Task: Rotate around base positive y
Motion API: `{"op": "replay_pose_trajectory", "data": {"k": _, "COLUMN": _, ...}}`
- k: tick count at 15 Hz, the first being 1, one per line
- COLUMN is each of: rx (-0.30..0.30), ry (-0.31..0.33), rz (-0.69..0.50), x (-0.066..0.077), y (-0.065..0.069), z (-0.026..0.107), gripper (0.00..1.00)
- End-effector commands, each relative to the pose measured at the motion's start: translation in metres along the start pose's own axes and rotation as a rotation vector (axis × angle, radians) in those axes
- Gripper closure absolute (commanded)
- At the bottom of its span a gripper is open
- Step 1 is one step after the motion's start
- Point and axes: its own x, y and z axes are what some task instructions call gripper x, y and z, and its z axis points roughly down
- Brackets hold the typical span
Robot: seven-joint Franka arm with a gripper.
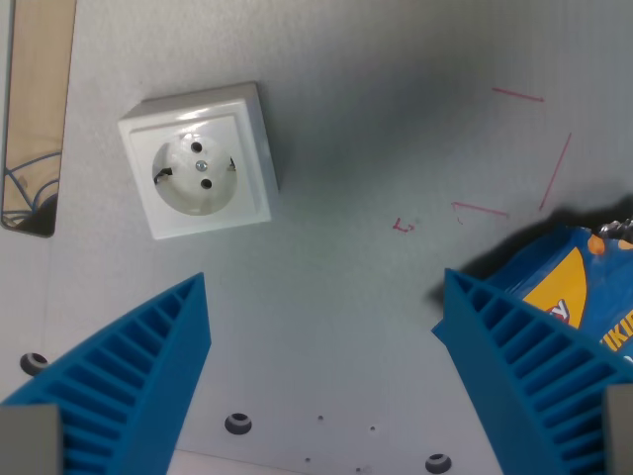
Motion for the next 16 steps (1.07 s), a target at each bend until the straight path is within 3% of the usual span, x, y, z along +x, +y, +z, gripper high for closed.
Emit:
{"op": "replay_pose_trajectory", "data": {"k": 1, "rx": 0.003, "ry": -0.009, "rz": 0.000, "x": 0.0001, "y": 0.0000, "z": -0.0016, "gripper": 0.00}}
{"op": "replay_pose_trajectory", "data": {"k": 16, "rx": 0.059, "ry": -0.201, "rz": -0.002, "x": 0.0001, "y": 0.0000, "z": -0.0016, "gripper": 0.00}}
